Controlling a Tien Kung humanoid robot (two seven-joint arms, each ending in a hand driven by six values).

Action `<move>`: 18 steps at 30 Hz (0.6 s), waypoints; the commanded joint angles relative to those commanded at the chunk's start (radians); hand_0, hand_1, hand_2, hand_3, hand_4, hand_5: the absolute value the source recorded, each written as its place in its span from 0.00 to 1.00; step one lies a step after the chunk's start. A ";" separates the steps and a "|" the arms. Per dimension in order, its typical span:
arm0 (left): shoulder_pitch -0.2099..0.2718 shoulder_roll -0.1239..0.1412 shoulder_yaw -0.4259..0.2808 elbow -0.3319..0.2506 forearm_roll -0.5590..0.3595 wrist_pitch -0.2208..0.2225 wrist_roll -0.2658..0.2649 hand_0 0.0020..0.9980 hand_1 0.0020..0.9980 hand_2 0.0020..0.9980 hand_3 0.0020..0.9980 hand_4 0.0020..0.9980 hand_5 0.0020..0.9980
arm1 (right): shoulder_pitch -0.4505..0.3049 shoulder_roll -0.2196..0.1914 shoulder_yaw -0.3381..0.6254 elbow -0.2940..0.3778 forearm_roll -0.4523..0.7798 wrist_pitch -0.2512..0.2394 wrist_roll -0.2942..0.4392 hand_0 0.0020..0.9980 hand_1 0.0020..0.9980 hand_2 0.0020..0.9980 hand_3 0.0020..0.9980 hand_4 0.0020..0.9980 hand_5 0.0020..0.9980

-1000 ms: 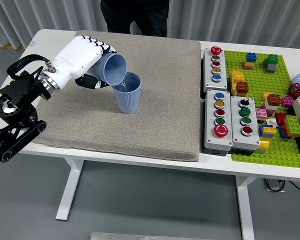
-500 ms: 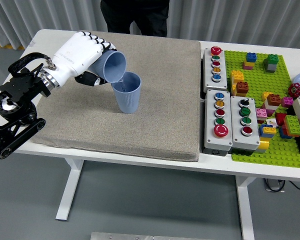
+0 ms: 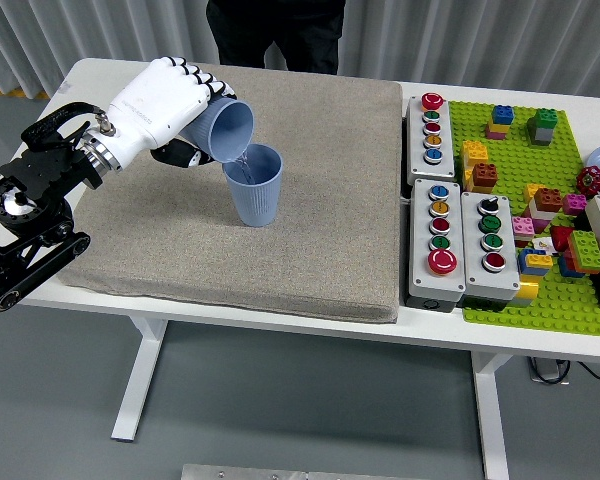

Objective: Pick cup pour cup place

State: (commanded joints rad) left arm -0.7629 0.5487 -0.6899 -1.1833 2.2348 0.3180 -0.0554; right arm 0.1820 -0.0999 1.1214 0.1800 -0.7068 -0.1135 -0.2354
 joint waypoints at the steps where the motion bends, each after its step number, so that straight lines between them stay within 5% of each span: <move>1: -0.002 0.000 0.003 0.001 0.001 0.002 0.001 0.53 0.50 0.52 0.53 0.78 0.01 | 0.000 0.000 0.000 0.000 0.000 0.000 0.000 0.72 0.70 0.75 0.71 0.33 0.28; 18: -0.048 0.020 0.078 0.011 0.034 0.034 0.035 0.53 0.50 0.52 0.52 0.77 0.02 | -0.001 0.001 0.002 0.000 -0.004 0.000 -0.001 0.72 0.70 0.75 0.71 0.33 0.28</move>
State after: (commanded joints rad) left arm -0.8108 0.5688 -0.6120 -1.1722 2.2689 0.3516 -0.0200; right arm 0.1809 -0.0991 1.1236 0.1800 -0.7107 -0.1133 -0.2362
